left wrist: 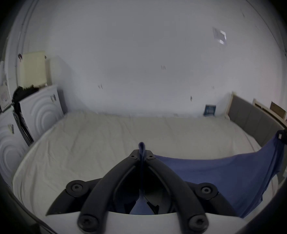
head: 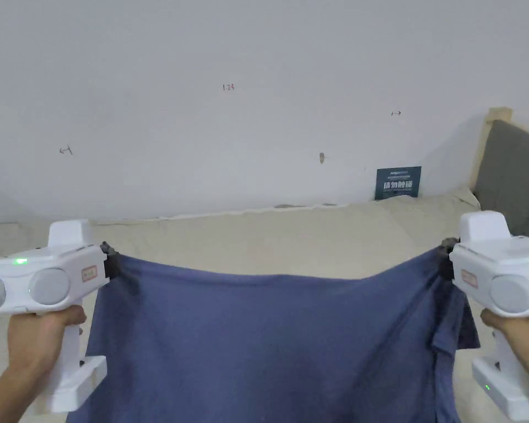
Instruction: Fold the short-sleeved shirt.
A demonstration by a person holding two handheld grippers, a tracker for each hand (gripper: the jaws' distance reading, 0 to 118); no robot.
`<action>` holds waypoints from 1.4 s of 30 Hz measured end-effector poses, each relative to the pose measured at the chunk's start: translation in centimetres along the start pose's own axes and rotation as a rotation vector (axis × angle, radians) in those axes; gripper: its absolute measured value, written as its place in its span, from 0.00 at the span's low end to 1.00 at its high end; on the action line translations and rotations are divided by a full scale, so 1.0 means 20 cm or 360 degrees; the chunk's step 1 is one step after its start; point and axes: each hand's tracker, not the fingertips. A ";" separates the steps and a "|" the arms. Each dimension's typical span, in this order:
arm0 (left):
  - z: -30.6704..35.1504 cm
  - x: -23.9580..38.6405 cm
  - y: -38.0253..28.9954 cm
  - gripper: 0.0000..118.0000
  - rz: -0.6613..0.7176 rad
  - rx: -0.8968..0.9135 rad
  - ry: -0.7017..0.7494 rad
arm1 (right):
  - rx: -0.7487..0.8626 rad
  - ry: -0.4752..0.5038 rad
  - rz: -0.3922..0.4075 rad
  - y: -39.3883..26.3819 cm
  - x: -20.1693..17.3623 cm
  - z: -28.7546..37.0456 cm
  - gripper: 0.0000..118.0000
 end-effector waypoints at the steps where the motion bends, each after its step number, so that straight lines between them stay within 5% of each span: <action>1: 0.04 -0.02 0.10 0.02 -0.0006 0.0059 0.0022 | 0.0076 -0.0003 -0.0017 0.12 0.01 0.02 0.03; 5: 0.17 -0.07 0.46 0.02 -0.0012 0.0231 0.0100 | 0.0313 -0.0031 0.0021 0.53 -0.03 0.10 0.03; 10: 0.25 -0.13 0.83 0.02 0.0005 0.0422 0.0209 | 0.0521 0.0008 -0.0102 0.94 -0.01 0.12 0.03; 19: 0.10 -0.15 0.95 0.02 0.0007 0.0538 0.0245 | 0.0651 0.0014 -0.0096 1.09 -0.07 0.00 0.03; 32: -0.53 -0.17 -0.01 0.02 0.0072 0.0020 0.0216 | 0.0180 0.0118 -0.0118 0.22 -0.19 -0.57 0.03; 42: -0.24 -0.29 -1.10 0.02 0.0047 -0.0488 0.0126 | -0.0354 0.0231 -0.0310 -0.82 -0.17 -0.33 0.03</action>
